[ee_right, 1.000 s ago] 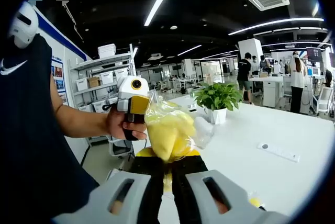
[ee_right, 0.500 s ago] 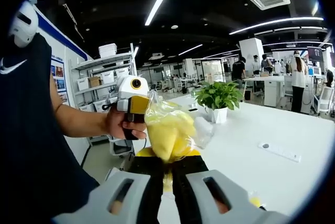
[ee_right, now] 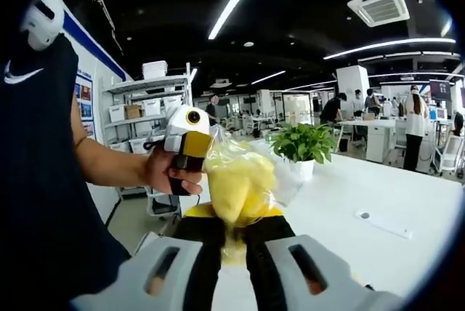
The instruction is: Compare the silicone blocks by pressing each to a similar depth, holding the contact briefly, and releasing to observe deformation and rebound differences across the visible hardness samples.
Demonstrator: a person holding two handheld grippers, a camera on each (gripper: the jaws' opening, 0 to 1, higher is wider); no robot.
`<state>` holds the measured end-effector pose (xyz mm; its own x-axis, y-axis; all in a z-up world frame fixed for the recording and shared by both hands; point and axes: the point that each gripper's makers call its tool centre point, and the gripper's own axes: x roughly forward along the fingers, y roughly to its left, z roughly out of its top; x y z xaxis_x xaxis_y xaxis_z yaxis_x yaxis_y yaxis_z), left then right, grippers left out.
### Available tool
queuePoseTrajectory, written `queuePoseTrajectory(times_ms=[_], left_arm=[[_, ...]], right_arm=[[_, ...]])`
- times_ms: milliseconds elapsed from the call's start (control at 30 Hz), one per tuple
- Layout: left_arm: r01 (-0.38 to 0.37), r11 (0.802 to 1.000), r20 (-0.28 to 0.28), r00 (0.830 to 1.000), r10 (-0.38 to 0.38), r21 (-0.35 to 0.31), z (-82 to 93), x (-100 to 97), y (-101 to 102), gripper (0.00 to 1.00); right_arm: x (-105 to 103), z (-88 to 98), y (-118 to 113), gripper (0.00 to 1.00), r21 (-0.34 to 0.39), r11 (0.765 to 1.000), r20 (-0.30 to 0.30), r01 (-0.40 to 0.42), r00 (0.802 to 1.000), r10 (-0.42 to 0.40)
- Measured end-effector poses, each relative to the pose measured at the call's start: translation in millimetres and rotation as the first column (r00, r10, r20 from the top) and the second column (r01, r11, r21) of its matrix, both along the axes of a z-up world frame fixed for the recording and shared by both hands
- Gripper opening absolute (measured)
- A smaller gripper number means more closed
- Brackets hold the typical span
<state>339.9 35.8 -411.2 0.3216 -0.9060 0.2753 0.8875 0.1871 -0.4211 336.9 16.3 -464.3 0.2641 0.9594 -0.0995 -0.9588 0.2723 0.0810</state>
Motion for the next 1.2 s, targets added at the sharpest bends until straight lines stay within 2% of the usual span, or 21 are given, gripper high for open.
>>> queuePoseTrajectory(times_ms=[33,167,233,333,367,500,800,933,1067,1200], left_arm=[[-0.005,1.0,-0.002,1.0,0.005,-0.005,1.0,0.8,0,0.0],[-0.018,0.999,-0.002,1.0,0.018,-0.043,9.4,2.7,3,0.0],[-0.034,0.999,0.0,0.999,0.034,-0.037,10.0,5.7,6,0.0],[-0.046,0.998,-0.006,0.999,0.046,-0.036,9.5,8.9,8,0.0],[-0.047,0.998,-0.006,0.999,0.047,-0.035,9.4,9.2,8,0.0],[-0.048,0.998,-0.01,0.999,0.047,-0.028,7.1,10.3,8,0.0],[-0.052,0.998,-0.034,0.998,0.051,-0.034,5.0,14.2,7,0.0],[-0.071,0.996,-0.083,0.994,0.067,-0.045,0.0,23.2,13,0.0],[-0.079,0.996,-0.101,0.992,0.074,-0.05,-3.7,27.5,17,0.0],[-0.089,0.994,-0.149,0.986,0.079,-0.058,-8.0,35.4,20,0.0]], right_arm=[[1,1.3,-1,0.11,0.002,1.0,0.015,0.005,1.0,-0.005],[11,3.9,-4,0.42,0.025,0.999,0.016,0.043,0.999,-0.043],[15,5.8,-5,0.53,0.037,0.997,0.026,0.064,0.998,-0.065],[23,11.6,-7,0.81,0.063,0.993,0.059,0.101,0.993,-0.105],[26,14.6,-8,0.94,0.081,0.99,0.067,0.118,0.99,-0.123],[36,11.6,-16,0.97,0.068,0.982,0.054,0.174,0.983,-0.178],[43,16.1,-24,0.97,0.09,0.974,0.068,0.21,0.974,-0.216],[47,17.5,-33,0.97,0.089,0.965,0.072,0.246,0.965,-0.252],[50,13.5,-47,0.97,0.078,0.958,0.068,0.276,0.957,-0.281],[57,9.0,-62,0.97,0.053,0.937,0.095,0.345,0.933,-0.348]])
